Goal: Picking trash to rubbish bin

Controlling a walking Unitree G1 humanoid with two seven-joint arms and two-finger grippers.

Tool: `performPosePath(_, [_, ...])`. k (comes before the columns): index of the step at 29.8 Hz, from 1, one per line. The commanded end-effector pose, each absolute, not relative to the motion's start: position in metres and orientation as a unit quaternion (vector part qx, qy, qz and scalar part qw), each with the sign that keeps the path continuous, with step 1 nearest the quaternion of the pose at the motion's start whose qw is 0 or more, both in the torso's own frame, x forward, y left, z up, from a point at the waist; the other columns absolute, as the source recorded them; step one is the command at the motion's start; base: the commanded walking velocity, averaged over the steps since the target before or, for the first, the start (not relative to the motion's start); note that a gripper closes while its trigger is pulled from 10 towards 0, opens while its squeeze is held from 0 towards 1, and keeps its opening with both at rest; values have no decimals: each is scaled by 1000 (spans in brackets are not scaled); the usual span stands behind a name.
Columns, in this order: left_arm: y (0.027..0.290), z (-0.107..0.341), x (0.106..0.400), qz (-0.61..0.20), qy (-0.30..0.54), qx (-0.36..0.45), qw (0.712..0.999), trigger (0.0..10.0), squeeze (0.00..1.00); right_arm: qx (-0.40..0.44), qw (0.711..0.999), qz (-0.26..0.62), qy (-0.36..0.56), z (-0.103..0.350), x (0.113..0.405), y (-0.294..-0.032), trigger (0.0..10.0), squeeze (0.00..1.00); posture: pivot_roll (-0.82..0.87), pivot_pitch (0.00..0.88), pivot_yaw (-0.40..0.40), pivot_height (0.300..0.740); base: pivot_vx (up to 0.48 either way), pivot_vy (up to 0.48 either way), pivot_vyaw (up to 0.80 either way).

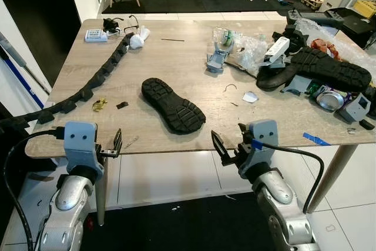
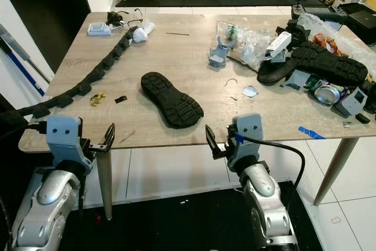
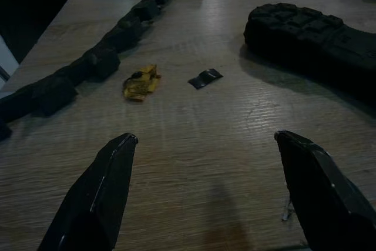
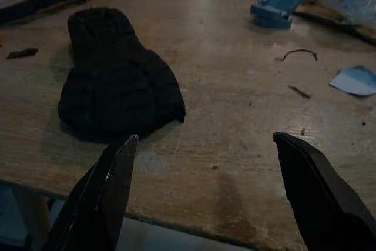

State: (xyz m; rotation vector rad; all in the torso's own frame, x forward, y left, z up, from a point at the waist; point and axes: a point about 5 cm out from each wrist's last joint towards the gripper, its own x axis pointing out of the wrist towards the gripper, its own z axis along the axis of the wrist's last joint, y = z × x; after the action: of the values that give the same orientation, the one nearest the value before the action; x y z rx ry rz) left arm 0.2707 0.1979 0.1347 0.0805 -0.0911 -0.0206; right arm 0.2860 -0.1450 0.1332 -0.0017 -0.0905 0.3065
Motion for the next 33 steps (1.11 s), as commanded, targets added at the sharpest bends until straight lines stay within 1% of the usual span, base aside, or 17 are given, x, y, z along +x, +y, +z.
performPosePath(1, [194,130,271,-15,-38,36,999,10000,0,-5,987,154,-41,130,286,-144,10000,0,14,144,-9,740,281,0,0])
performPosePath(33, [196,133,273,-3,-47,22,999,10000,0,-6,986,163,-41,129,287,-143,10000,0,11,139,-16,740,295,0,0])
